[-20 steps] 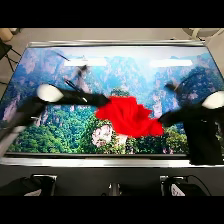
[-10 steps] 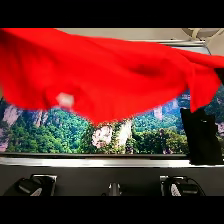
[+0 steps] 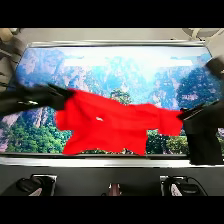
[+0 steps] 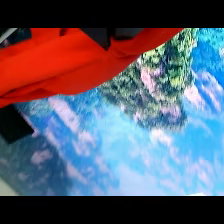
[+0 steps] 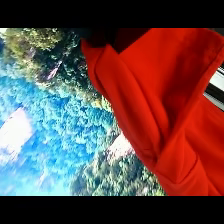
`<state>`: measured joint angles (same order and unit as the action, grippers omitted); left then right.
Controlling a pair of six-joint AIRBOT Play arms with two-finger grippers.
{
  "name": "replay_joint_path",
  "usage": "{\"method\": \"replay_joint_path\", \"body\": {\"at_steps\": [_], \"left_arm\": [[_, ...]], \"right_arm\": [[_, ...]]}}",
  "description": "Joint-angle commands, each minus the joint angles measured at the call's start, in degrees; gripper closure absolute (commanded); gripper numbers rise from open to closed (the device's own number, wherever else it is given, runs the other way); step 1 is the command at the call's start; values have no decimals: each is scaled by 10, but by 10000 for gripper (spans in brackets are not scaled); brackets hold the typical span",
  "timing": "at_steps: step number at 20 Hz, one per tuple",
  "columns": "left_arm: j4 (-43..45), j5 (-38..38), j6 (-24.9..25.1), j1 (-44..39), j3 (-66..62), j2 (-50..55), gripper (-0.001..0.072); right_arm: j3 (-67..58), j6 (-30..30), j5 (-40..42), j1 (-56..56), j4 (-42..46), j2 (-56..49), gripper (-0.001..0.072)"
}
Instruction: Fold the shirts.
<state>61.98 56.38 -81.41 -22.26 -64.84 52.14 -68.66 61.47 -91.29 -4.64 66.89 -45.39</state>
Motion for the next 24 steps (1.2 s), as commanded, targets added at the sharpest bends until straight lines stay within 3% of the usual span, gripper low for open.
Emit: {"method": "replay_joint_path", "body": {"at_steps": [1, 3, 4, 6, 9, 12, 15, 18, 24], "left_arm": [[-9, -69, 4, -28, 118, 94, 685], [-49, -85, 4, -39, 117, 167, 678], [-69, -83, 4, -38, 105, 197, 553], [-71, -47, 4, -20, 62, 228, 71], [12, 100, 3, 59, -12, 222, 87], [121, 207, -3, 141, 29, 182, 92], [123, 207, -25, 195, 171, 129, 92], [76, 188, -14, 201, 276, 110, 93], [40, 124, -2, 193, 327, 111, 94]], "right_arm": [[199, -10, 161, 0, 11, -27, 690], [251, -10, 209, 0, -4, -56, 690], [255, -10, 209, 0, -9, -71, 690], [255, -11, 210, 0, -19, -82, 691], [255, -17, 208, 0, -17, -82, 689], [255, -17, 199, 0, -17, -82, 689], [255, -17, 197, 0, -17, -82, 689], [255, -18, 200, 0, -17, -82, 689], [255, -18, 210, 0, -17, -82, 689]]}}
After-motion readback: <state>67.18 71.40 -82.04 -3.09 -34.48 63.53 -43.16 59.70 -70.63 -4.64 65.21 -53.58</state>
